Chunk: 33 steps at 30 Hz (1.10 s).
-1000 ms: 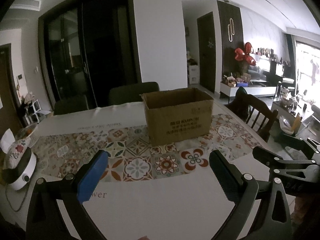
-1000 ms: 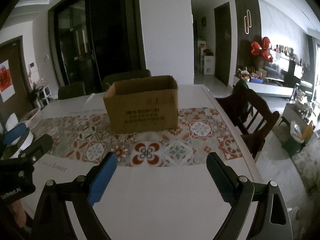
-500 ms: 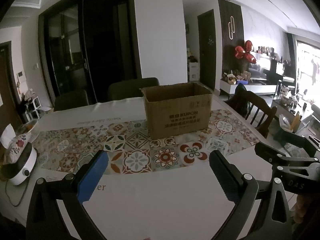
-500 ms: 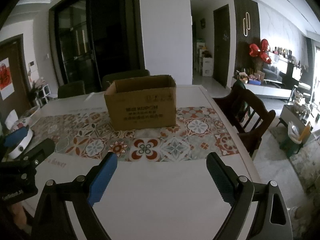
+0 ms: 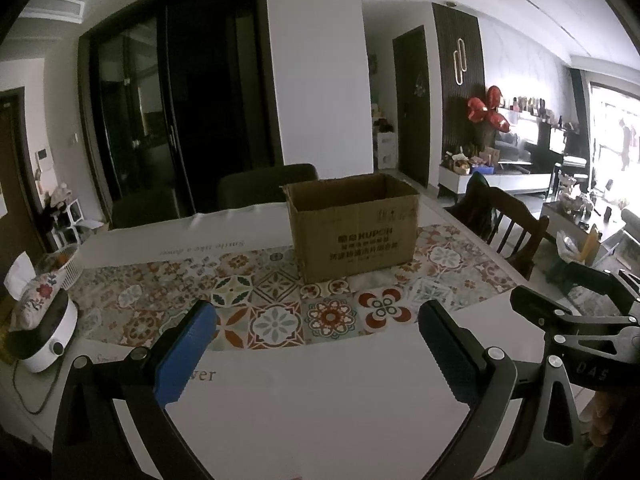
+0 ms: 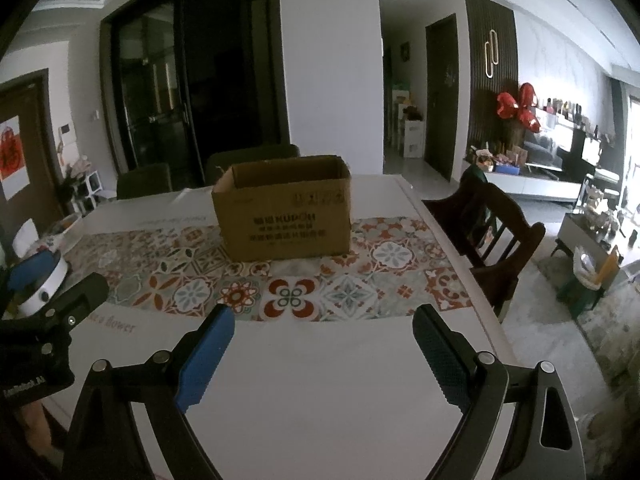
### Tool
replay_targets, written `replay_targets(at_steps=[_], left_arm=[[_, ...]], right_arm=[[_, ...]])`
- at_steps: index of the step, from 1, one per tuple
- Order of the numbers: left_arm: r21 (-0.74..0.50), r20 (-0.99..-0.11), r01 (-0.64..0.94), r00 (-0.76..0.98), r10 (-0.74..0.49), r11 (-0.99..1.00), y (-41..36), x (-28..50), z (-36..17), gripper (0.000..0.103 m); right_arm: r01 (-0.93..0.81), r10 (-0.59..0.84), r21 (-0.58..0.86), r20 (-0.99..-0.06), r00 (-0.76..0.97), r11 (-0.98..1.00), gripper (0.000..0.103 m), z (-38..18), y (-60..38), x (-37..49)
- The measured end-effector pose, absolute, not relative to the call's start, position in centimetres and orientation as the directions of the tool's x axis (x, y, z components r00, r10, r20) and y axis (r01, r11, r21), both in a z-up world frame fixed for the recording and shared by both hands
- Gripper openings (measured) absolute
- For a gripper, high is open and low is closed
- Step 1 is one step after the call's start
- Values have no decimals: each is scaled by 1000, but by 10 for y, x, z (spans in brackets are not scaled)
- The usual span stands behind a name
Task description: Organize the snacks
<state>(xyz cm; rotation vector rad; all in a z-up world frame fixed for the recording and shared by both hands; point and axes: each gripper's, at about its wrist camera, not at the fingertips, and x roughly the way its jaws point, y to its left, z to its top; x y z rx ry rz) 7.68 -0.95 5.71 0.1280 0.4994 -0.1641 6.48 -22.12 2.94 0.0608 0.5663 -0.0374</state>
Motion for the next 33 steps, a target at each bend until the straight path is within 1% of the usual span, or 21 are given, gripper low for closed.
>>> replay_targets(at_steps=[20,33], left_arm=[[86,-445,192,885,-135,978,-9,63,68,103],[86,-444,194,885,-137,977,-9,62,68,103]], right_arm=[[61,-39,29,-489,871,998,91,43,-219,46],[63,-43,26,-481,876,998,91,43,-221,44]])
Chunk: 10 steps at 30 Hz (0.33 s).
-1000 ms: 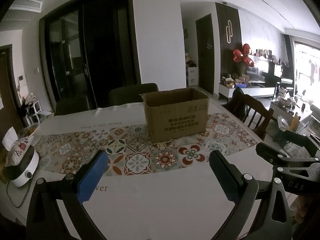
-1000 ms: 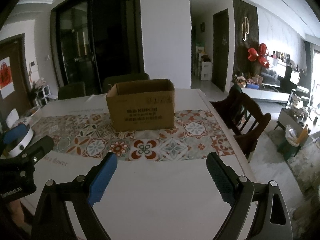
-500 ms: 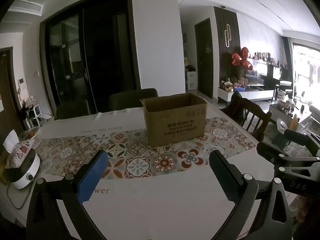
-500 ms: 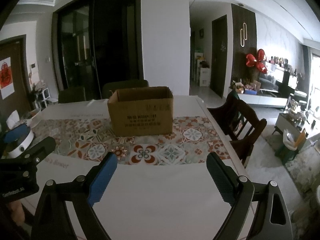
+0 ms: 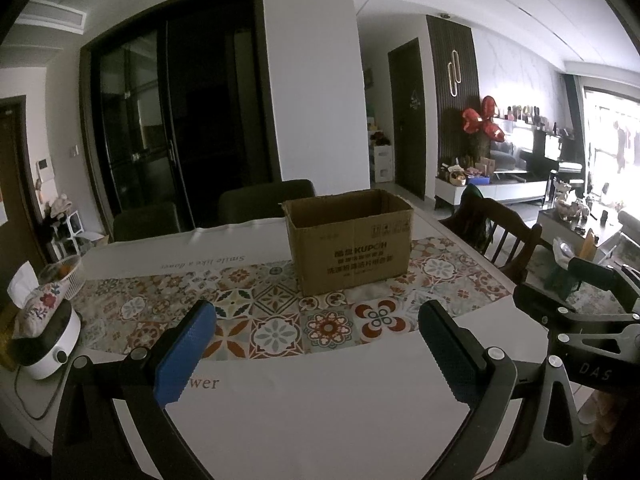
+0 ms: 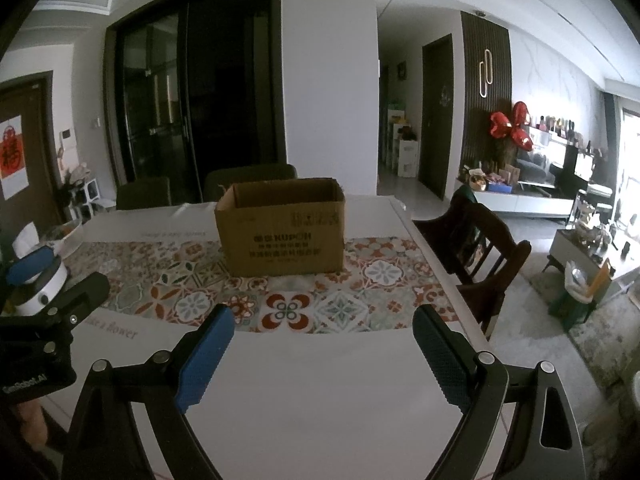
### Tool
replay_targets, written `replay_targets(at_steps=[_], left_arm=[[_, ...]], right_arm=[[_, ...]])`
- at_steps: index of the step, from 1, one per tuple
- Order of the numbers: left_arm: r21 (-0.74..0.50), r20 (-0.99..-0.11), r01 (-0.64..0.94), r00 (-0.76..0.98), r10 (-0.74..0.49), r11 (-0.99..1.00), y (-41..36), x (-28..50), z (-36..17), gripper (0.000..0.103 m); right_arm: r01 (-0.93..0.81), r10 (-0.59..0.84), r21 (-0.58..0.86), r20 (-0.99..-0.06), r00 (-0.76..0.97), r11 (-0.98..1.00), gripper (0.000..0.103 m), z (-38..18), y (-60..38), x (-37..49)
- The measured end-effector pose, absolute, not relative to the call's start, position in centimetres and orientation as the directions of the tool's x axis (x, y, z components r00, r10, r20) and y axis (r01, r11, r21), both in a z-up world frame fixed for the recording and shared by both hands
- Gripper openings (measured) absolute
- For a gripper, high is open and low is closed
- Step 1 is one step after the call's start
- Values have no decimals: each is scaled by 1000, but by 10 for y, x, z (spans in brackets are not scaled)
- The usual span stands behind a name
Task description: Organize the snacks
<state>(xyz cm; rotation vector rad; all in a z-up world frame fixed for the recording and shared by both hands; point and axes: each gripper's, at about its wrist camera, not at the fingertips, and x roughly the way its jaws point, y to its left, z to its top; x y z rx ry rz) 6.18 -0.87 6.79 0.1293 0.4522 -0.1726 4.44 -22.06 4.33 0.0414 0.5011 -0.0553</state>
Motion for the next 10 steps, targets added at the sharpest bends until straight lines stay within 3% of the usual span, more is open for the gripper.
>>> replay_targets(at_steps=[10], left_arm=[[86,-430,194,892,-139,977,-12,58,73,103]], right_arm=[[70,-54,18,-467,883,997,91,48,-222,41]])
